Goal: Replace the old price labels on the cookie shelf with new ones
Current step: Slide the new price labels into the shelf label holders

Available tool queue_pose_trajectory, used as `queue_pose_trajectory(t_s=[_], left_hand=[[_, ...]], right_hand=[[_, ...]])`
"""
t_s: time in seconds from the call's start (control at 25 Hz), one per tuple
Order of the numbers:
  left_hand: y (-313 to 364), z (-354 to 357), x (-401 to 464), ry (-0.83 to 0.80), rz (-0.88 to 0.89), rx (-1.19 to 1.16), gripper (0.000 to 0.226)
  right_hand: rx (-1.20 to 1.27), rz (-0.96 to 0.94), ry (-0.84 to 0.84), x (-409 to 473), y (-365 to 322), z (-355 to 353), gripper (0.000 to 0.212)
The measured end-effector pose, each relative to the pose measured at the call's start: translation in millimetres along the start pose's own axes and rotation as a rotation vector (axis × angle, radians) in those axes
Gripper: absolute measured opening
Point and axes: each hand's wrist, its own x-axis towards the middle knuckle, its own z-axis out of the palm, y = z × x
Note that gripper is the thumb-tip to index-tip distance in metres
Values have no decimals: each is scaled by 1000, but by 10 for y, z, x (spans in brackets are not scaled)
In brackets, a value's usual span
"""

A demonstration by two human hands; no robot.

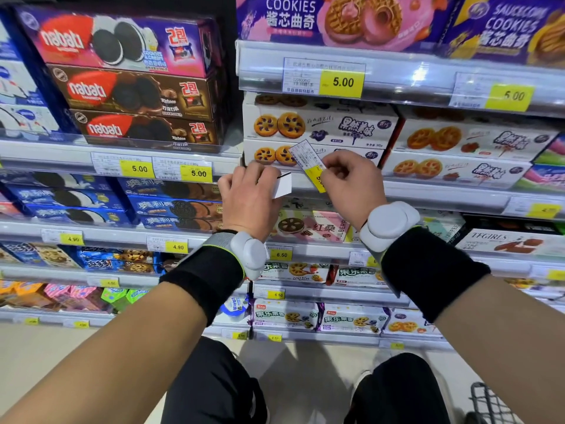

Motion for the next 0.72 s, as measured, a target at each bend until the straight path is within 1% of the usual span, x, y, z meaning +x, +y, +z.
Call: queue_pose_trajectory(t_s=[0.12, 0.28, 0.44, 0.6, 0.72], left_hand=[[-17, -34, -75, 8, 8, -36, 34], [-33, -56, -105, -10, -11, -67, 32], [-36, -96, -134, -46, 9, -83, 37], [-74, -150, -154, -80, 42, -96, 46], [-93, -166, -168, -85, 50, -109, 48]], right_hand=[[-13, -89, 12, 52, -92, 20, 22], [-62, -188, -16, 74, -180, 74, 24], [-133, -198, -64, 52, -191, 146, 25], [-211, -203, -116, 24, -185, 246, 28], [-275, -208, -128, 7, -176, 308, 26]])
